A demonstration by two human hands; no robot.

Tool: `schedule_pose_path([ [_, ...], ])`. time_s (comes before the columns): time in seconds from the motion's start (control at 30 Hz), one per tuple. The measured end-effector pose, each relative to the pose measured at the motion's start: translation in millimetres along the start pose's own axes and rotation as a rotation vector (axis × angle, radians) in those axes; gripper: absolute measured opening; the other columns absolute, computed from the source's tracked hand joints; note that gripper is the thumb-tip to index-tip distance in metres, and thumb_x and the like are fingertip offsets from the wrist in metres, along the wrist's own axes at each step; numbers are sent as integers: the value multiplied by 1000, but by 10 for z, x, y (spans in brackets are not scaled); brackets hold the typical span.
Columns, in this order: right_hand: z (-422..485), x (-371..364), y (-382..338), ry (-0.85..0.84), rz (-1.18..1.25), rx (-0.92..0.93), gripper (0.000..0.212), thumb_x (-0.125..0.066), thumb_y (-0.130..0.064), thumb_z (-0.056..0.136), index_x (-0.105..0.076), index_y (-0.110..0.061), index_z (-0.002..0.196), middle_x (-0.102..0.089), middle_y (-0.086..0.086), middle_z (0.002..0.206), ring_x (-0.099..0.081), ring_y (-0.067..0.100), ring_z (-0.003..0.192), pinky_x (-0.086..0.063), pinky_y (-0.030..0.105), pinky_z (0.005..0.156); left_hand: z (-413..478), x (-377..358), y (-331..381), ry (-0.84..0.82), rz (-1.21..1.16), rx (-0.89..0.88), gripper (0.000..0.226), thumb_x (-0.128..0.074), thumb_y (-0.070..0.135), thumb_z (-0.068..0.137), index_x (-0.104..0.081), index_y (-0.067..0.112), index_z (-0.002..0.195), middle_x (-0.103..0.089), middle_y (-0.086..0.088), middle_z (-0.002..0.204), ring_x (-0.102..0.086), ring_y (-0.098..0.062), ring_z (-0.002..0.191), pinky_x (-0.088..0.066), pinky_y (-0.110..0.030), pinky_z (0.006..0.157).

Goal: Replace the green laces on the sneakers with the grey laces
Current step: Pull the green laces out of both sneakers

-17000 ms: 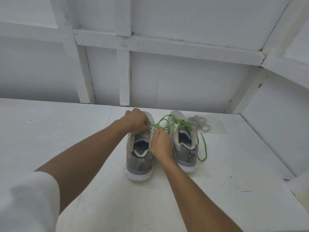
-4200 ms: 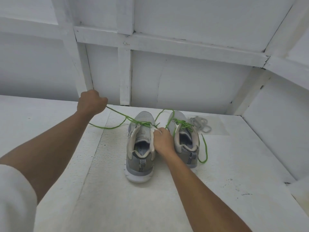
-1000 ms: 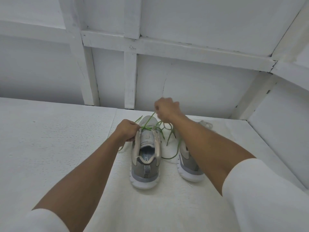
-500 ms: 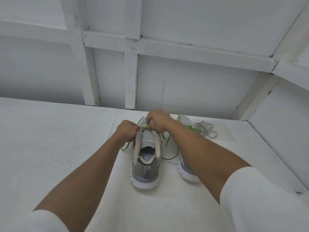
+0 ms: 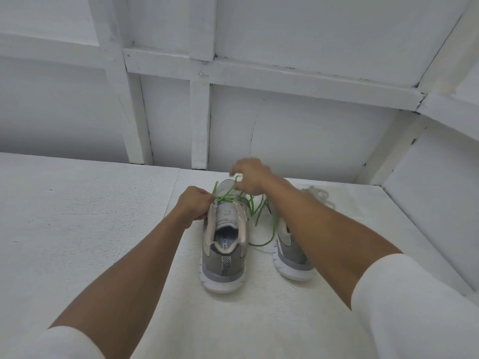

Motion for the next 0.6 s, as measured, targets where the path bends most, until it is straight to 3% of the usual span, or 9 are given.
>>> schedule_pose_path([
  [0.1, 2, -191, -144, -70, 18, 40, 3, -69, -32, 82, -68, -34, 84, -62, -6, 114, -47, 21, 119, -40, 42, 98, -4, -3, 6, 0, 11, -1, 16, -61, 13, 91, -73, 3, 90, -70, -20, 97, -60, -25, 76, -59, -43, 79],
  [0.17, -37, -200, -150, -39, 7, 43, 8, -66, -24, 85, -64, -29, 79, -64, -4, 105, -50, 22, 112, -42, 41, 95, -5, -6, 8, 2, 14, 1, 16, -60, 13, 92, -73, 4, 89, -69, -19, 95, -60, -25, 75, -58, -42, 79],
  [0.33, -110, 168, 91, 279, -209, -61, 29, -51, -2, 86, -55, -10, 113, -52, 8, 119, -49, 30, 111, -39, 43, 88, -1, -14, 4, -8, -20, 7, 16, -62, 15, 93, -73, 4, 94, -66, -15, 88, -57, -23, 72, -57, -40, 79],
  [0.4, -110, 280, 252, 380, -172, -131, 33, -50, 1, 84, -52, -8, 116, -51, 9, 120, -48, 30, 108, -38, 40, 85, 5, -10, -10, -5, -21, 6, 17, -61, 15, 92, -74, 3, 95, -67, -16, 88, -58, -23, 73, -58, -41, 79],
  [0.5, -108, 272, 342, 399, -109, -118, 36, -49, -4, 87, -49, -11, 122, -49, 8, 125, -47, 30, 110, -37, 40, 86, 12, -6, -32, 1, -20, 5, 18, -61, 14, 91, -74, 2, 91, -70, -22, 95, -58, -24, 72, -58, -46, 80],
  [0.6, -93, 137, 210, 261, -17, -17, 48, -52, -17, 90, -44, -21, 137, -42, 5, 142, -40, 29, 127, -35, 46, 102, 11, -5, -32, 4, -9, -2, 17, -61, 14, 90, -75, 5, 88, -70, -24, 100, -59, -25, 73, -57, -47, 80],
])
Point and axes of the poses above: each hand's wrist, its own z-axis towards the middle knuckle, its own x-axis out of the back of the hand, y = z × x, the point moved 2 cm from there along z, towards the middle knuckle
